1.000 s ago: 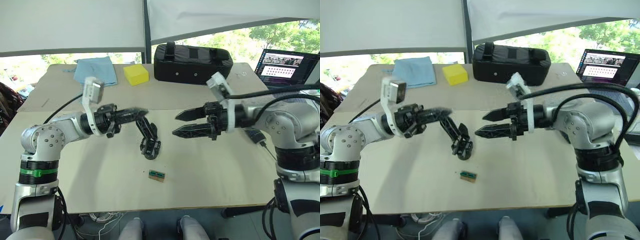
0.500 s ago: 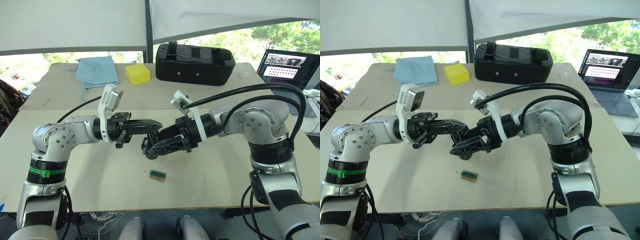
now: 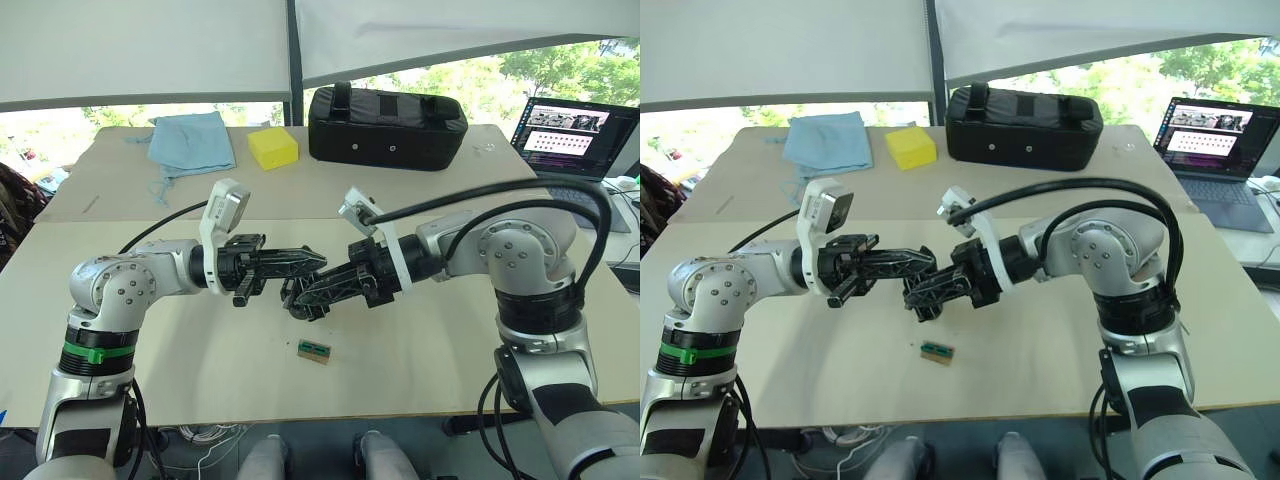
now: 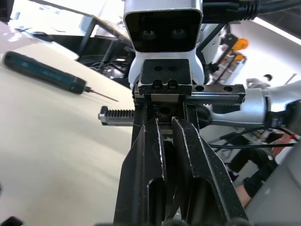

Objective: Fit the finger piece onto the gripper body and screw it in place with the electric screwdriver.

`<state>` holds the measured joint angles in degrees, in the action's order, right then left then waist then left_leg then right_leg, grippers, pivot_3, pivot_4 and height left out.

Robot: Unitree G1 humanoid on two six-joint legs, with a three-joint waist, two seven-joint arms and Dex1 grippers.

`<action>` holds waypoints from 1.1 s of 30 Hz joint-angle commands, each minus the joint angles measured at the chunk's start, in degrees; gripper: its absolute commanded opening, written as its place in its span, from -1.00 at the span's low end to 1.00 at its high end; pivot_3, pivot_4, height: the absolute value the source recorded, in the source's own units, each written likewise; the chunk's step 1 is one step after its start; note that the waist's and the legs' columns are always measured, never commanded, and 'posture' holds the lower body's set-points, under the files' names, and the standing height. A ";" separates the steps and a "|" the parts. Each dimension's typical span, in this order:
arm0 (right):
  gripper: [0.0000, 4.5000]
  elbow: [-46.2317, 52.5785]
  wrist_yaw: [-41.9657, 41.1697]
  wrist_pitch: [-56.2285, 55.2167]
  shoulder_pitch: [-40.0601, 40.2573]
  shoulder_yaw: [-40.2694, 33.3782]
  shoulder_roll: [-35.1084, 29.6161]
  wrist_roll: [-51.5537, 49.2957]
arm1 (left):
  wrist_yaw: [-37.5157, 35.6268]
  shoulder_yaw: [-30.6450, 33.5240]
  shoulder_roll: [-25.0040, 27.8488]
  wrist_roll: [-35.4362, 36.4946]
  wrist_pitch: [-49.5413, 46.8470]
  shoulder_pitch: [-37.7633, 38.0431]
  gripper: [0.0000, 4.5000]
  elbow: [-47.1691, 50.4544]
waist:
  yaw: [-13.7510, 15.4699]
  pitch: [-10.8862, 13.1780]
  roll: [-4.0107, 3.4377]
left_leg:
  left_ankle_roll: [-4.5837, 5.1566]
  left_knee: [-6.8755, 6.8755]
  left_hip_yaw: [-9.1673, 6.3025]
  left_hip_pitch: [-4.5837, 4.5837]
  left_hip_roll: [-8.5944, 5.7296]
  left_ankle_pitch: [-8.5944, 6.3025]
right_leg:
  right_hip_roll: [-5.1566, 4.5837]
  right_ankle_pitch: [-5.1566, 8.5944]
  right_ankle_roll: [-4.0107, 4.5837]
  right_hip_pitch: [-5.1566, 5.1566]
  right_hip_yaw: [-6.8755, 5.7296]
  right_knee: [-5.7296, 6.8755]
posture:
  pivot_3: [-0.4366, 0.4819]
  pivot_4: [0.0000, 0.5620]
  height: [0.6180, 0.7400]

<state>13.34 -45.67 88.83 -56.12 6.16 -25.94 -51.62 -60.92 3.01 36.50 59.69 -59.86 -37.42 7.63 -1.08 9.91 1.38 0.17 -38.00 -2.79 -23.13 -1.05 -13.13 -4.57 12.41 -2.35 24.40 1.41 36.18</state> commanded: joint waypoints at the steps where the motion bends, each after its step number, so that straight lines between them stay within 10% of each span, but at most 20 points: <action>1: -0.81 1.37 0.01 -1.87 0.28 -0.96 -0.18 -0.72 | 2.46 2.27 -1.13 0.66 0.53 -0.95 -0.61 0.57 | 0.04 0.00 0.00 | 0.00 0.00 0.00 0.00 0.00 0.00 | 0.00 0.00 0.00 0.00 0.00 0.01 | -0.05 -0.47 1.00; 10: -0.82 2.12 -2.56 -8.69 3.93 -1.72 -4.23 -0.20 | -5.37 5.70 5.59 -8.31 14.14 5.52 1.00 1.57 | -0.38 0.00 0.00 | 0.00 0.00 0.02 0.00 0.01 0.00 | 0.01 0.00 0.00 0.02 0.01 -0.01 | -0.05 -0.47 1.00; 18: -0.82 1.71 -8.77 -28.24 13.35 -5.46 -6.37 4.14 | -20.71 3.23 9.96 -30.99 53.01 13.78 1.00 -19.04 | 0.31 0.00 0.00 | 0.00 0.00 0.50 -0.01 0.04 0.00 | 0.03 -0.01 0.03 -0.02 -0.03 -0.11 | -0.05 -0.47 1.00; 33: -0.82 2.91 -15.74 -43.65 23.45 -3.27 -8.76 10.67 | -19.38 -7.93 -6.44 -45.81 69.68 3.14 1.00 -44.96 | 0.55 0.02 0.08 | 0.00 -0.29 0.45 -0.15 0.02 0.00 | -0.02 -0.08 -0.04 -0.05 -0.16 0.00 | -0.05 -0.47 1.00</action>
<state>13.82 -60.63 46.84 -32.54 3.71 -33.94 -40.61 -80.46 -4.85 30.40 15.08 7.53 -33.10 -35.38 -0.53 9.93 1.46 0.18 -38.29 -2.34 -23.29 -1.03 -13.14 -4.59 12.33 -2.38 24.36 1.25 36.19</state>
